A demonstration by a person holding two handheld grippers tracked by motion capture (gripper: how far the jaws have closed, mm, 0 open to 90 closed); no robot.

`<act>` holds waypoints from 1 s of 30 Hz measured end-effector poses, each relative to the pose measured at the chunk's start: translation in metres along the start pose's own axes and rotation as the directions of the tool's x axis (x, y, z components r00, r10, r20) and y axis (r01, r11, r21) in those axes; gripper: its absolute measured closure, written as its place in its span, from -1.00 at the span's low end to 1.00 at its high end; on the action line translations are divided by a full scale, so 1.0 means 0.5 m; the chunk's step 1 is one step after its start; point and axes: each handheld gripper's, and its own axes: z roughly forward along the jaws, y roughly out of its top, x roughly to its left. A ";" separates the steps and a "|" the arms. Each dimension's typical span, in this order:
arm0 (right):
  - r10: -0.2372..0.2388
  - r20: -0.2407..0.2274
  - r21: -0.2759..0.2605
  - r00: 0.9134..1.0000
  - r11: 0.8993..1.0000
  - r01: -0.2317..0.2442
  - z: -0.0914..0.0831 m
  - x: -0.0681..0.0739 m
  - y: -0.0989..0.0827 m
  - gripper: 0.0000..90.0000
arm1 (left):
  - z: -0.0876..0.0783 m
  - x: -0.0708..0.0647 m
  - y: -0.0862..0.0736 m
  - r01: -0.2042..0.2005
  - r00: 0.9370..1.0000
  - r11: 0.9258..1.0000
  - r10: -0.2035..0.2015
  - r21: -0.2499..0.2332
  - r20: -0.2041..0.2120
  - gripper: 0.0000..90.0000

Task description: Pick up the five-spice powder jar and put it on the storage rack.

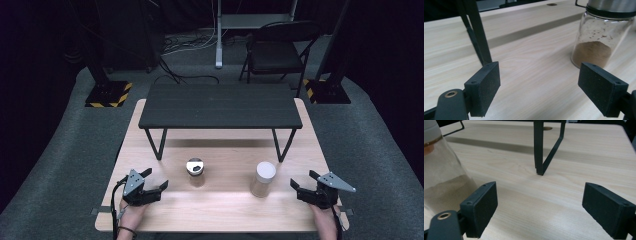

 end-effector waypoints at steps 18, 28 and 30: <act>-0.003 -0.010 0.012 1.000 1.000 0.003 0.002 0.000 0.002 -0.74 | 0.003 0.004 0.003 -0.006 1.000 1.000 0.006 0.016 0.011 -0.64; -0.004 -0.016 0.013 1.000 1.000 0.004 0.003 0.000 0.003 -0.74 | 0.006 0.004 0.004 -0.011 1.000 1.000 0.010 0.021 0.022 -0.71; -0.010 -0.018 0.011 1.000 1.000 0.011 0.003 0.000 0.002 -0.74 | 0.006 0.003 0.004 -0.015 1.000 1.000 0.014 0.022 0.024 -0.72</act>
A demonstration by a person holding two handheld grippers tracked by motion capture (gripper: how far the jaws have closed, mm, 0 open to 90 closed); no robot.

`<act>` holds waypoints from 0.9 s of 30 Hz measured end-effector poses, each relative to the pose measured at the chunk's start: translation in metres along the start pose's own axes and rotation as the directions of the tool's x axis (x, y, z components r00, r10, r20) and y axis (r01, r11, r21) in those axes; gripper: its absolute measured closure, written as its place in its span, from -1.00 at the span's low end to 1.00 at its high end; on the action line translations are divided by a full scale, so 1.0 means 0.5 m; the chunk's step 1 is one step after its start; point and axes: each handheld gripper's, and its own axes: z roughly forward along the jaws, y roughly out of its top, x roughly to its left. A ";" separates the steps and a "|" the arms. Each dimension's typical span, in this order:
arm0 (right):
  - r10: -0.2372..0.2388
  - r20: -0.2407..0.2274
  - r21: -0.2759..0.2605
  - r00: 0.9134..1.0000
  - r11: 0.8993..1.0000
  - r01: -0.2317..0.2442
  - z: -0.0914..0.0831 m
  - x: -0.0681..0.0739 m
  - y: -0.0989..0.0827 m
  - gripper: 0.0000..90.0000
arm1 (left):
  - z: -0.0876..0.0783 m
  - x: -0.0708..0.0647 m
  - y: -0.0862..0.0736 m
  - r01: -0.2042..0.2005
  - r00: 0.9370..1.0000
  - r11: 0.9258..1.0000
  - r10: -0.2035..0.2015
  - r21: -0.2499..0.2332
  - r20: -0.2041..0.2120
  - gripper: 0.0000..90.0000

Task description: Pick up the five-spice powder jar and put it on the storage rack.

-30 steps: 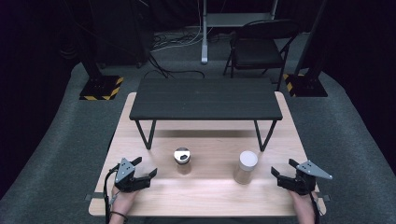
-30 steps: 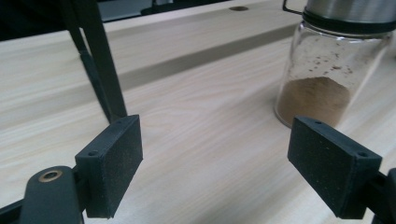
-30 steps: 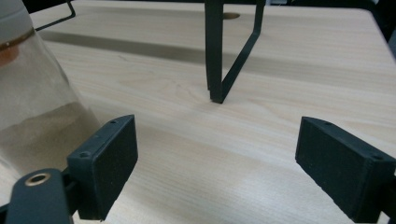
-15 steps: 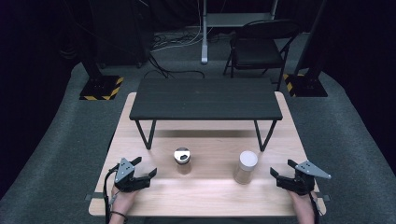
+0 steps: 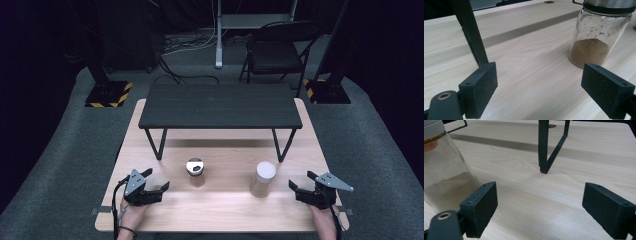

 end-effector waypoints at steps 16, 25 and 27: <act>0.000 -0.001 0.000 1.000 1.000 0.000 0.000 0.000 0.000 -0.74 | 0.005 0.001 0.004 -0.003 1.000 1.000 0.003 0.020 0.009 -0.73; -0.002 -0.001 0.001 1.000 1.000 0.002 0.000 0.000 0.000 -0.74 | 0.005 0.002 0.004 -0.005 1.000 1.000 0.005 0.021 0.010 -0.73; -0.001 -0.002 0.001 1.000 1.000 0.001 0.000 -0.001 0.000 -0.74 | 0.006 0.001 0.005 -0.006 1.000 1.000 0.006 0.021 0.012 -0.73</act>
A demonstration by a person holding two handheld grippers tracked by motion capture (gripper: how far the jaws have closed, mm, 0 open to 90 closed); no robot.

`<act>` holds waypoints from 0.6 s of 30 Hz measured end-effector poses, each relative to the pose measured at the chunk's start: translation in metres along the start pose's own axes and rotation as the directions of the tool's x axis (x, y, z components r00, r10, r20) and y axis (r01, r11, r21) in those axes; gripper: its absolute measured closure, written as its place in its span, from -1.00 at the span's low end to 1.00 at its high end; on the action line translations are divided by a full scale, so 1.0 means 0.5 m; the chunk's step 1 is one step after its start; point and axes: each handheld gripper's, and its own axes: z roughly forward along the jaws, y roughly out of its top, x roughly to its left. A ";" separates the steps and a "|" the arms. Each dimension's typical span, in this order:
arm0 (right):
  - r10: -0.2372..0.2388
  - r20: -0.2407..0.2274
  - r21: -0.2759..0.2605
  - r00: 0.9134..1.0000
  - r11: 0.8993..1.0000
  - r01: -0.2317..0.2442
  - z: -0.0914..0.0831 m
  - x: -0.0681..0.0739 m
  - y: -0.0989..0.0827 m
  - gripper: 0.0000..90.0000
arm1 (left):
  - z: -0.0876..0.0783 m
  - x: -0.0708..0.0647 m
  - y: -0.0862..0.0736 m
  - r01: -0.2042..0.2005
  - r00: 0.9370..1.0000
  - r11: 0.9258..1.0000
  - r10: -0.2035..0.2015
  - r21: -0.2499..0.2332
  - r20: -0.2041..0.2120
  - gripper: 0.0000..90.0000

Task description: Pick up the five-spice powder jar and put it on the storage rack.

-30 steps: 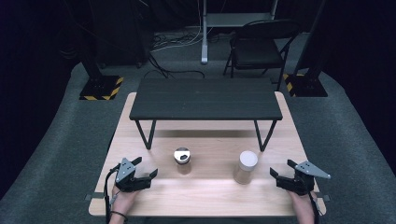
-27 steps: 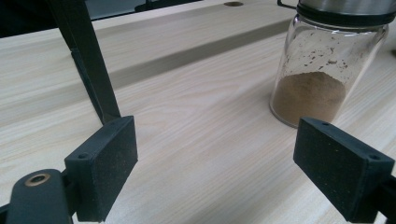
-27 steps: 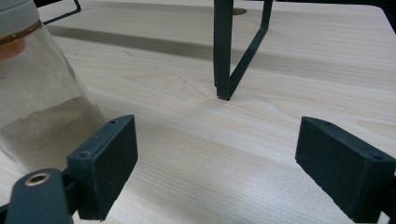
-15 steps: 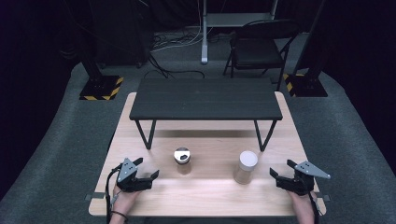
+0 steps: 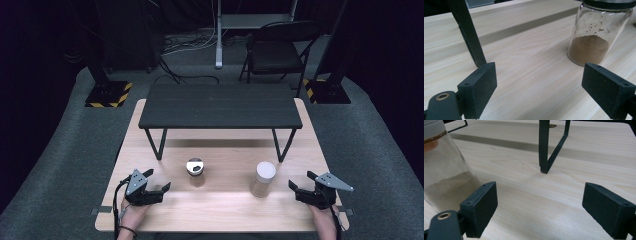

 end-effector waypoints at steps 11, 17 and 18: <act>-0.002 -0.002 0.001 1.000 1.000 0.002 0.001 0.000 0.000 -0.74 | 0.005 -0.001 0.002 -0.015 0.999 1.000 0.015 -0.002 0.034 -0.75; 0.000 -0.003 0.003 1.000 1.000 0.000 0.001 0.000 0.001 -0.74 | 0.009 0.000 0.003 -0.028 0.998 1.000 0.029 -0.009 0.060 -0.80; 0.000 -0.003 0.003 1.000 1.000 0.000 0.001 0.000 0.001 -0.74 | 0.010 -0.001 0.003 -0.028 0.998 1.000 0.029 -0.010 0.063 -0.81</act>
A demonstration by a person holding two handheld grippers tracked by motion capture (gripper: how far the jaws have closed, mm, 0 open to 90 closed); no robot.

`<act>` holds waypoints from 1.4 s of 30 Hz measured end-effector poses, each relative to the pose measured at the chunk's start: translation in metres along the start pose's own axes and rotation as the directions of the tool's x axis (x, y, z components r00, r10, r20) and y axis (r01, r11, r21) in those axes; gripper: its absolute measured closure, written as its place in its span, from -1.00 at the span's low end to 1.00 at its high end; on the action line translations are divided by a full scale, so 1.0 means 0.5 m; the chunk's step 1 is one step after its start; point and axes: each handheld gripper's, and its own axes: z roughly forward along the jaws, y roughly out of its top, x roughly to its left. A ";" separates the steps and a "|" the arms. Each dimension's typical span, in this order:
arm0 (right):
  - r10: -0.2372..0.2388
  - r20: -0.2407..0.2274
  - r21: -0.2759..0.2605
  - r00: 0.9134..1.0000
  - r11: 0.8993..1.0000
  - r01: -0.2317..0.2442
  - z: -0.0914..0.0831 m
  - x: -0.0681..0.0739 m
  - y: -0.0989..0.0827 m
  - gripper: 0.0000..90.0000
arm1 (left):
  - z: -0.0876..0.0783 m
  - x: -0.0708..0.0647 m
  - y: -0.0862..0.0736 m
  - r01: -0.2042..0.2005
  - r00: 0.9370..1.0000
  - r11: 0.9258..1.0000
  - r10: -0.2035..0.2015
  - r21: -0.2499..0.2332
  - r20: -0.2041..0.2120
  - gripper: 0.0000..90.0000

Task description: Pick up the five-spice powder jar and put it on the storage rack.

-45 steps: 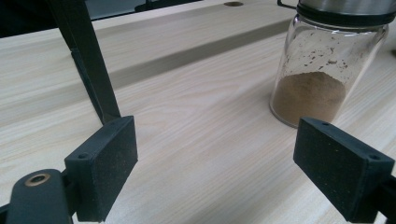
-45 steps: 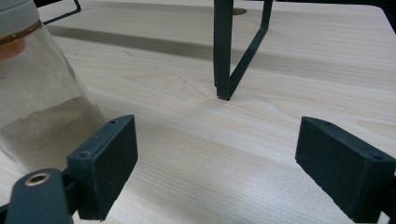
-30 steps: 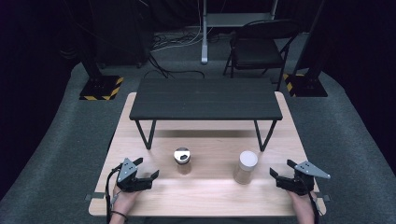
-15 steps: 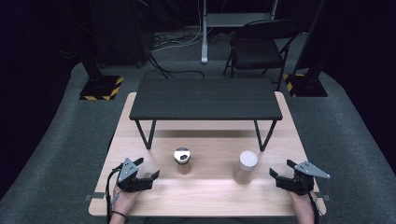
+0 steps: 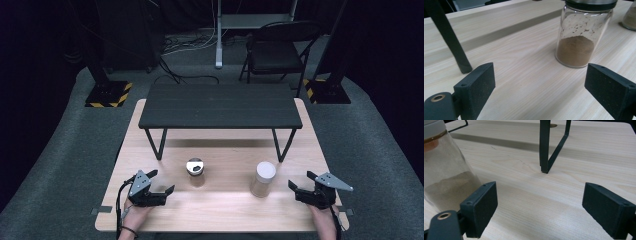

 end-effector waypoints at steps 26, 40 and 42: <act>0.002 -0.002 -0.002 1.000 1.000 -0.002 0.000 0.000 -0.001 -0.74 | 0.046 -0.026 0.038 -0.026 0.998 1.000 0.026 -0.003 0.060 -0.82; 0.000 -0.006 -0.001 1.000 1.000 0.000 0.001 0.001 -0.001 -0.74 | 0.089 -0.052 0.052 -0.033 0.997 0.999 0.033 -0.006 0.075 -0.81; 0.004 -0.006 0.004 1.000 1.000 -0.004 0.001 0.002 0.000 -0.74 | 0.097 -0.056 0.054 -0.034 0.997 0.999 0.035 -0.006 0.073 -0.80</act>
